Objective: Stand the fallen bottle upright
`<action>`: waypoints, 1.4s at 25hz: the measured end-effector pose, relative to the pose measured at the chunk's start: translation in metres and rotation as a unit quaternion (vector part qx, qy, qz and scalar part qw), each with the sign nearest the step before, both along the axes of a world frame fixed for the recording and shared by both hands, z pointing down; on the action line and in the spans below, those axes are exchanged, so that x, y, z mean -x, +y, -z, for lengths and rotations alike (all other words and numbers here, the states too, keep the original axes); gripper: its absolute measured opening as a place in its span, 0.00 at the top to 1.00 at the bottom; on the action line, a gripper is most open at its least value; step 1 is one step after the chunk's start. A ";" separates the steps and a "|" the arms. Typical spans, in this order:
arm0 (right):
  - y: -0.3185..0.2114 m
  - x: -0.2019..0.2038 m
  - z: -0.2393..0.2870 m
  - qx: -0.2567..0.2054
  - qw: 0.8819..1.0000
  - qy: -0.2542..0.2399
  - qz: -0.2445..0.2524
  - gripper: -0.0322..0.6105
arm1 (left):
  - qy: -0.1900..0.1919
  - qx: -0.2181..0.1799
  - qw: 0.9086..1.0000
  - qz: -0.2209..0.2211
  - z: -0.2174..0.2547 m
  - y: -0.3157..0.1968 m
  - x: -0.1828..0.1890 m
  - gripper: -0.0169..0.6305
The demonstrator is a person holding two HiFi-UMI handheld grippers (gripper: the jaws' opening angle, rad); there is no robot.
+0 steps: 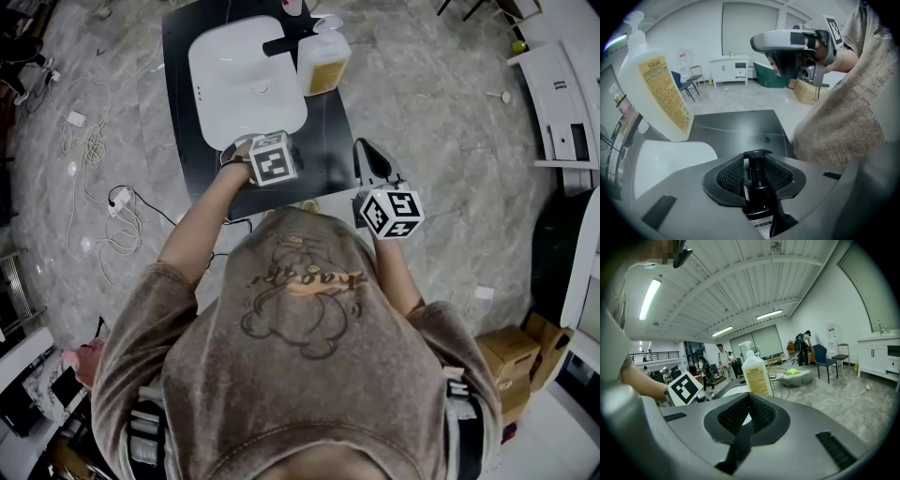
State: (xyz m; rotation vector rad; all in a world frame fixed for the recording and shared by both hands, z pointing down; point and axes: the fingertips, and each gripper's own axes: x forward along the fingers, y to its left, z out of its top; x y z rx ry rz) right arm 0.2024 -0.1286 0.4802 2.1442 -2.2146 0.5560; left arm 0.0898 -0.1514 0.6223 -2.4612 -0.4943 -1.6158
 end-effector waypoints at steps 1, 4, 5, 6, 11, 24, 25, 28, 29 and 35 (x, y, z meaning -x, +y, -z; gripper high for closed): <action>0.000 0.001 0.001 0.000 1.000 0.001 0.001 0.95 | 0.005 -0.001 1.000 0.002 0.002 0.000 -0.001 0.76; -0.001 0.002 0.003 -0.002 1.000 0.002 0.003 0.95 | 0.016 -0.003 1.000 0.009 0.007 -0.002 -0.003 0.76; -0.002 0.002 0.003 -0.002 1.000 0.003 0.003 0.95 | 0.022 -0.004 1.000 0.013 0.008 -0.004 -0.004 0.76; -0.002 0.002 0.003 -0.002 1.000 0.003 0.003 0.95 | 0.029 -0.004 0.999 0.017 0.010 -0.005 -0.005 0.76; -0.002 0.002 0.001 0.001 1.000 0.004 0.003 0.95 | 0.073 -0.009 0.997 0.040 0.021 -0.011 -0.011 0.76; -0.005 0.008 0.001 0.001 1.000 0.005 0.011 0.95 | 0.181 -0.015 0.978 0.102 0.047 -0.020 -0.011 0.76; -0.006 0.010 0.002 0.001 1.000 0.005 0.013 0.95 | 0.188 -0.016 0.976 0.106 0.049 -0.020 -0.010 0.76; -0.009 0.014 0.000 0.002 1.000 0.005 0.019 0.95 | 0.202 -0.017 0.972 0.116 0.053 -0.022 -0.005 0.76; -0.010 0.016 0.000 0.003 1.000 0.005 0.022 0.95 | 0.205 -0.017 0.971 0.118 0.054 -0.022 -0.003 0.77; -0.015 0.026 -0.001 0.003 0.999 0.006 0.039 0.95 | 0.221 -0.020 0.966 0.133 0.060 -0.022 0.009 0.77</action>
